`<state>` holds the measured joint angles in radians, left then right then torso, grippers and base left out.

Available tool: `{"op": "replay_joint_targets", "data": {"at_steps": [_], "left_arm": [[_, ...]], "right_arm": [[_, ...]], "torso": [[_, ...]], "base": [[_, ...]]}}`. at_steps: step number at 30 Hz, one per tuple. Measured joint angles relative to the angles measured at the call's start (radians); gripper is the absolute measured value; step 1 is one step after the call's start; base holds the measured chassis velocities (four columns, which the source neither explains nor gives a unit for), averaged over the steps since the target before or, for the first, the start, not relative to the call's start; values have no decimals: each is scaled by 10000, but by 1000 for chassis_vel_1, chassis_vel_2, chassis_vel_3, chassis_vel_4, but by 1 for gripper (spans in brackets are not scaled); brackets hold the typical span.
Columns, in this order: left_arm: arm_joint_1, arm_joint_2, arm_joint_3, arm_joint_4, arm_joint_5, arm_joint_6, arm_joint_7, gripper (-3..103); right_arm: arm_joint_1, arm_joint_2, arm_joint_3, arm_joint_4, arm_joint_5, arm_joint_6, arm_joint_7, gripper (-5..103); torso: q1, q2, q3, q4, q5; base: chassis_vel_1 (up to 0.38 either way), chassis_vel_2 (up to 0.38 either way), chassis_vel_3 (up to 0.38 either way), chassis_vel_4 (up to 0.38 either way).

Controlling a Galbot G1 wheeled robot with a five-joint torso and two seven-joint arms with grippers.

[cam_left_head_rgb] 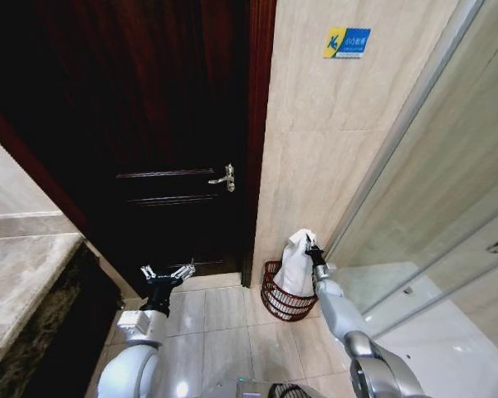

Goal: Discard the used towel into the hamper.

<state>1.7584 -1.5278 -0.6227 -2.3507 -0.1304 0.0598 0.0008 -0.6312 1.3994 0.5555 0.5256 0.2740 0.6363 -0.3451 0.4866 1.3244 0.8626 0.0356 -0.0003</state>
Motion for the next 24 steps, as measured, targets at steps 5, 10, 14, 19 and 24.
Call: {"op": "replay_joint_targets", "data": {"at_steps": [5, 10, 14, 19, 24], "left_arm": [[0, 0, 0, 0, 0, 0, 0, 100], [0, 0, 0, 0, 0, 0, 0, 100], [0, 0, 0, 0, 0, 0, 0, 100], [0, 0, 0, 0, 0, 0, 0, 100], [0, 0, 0, 0, 0, 0, 0, 100]], "right_arm": [[-50, 39, 207, -443, -421, -412, -158, 4], [-114, 104, 427, -751, -1103, -512, -138, 4], [-270, 134, 567, -742, -1647, -820, -48, 4], [-371, 89, 628, -872, -2039, -968, -30, 4], [-533, 35, 638, -841, -2072, -998, -41, 4]], "torso": [[-1, 0, 0, -1, 1], [-1, 0, 0, 0, 1], [-1, 0, 0, -1, 5], [-1, 0, 0, 0, 4], [-2, 0, 0, -2, 2]], "base": [[0, 0, 0, 0], [0, 0, 0, 0], [0, 0, 0, 0], [0, 0, 0, 0], [0, 0, 0, 0]]}}
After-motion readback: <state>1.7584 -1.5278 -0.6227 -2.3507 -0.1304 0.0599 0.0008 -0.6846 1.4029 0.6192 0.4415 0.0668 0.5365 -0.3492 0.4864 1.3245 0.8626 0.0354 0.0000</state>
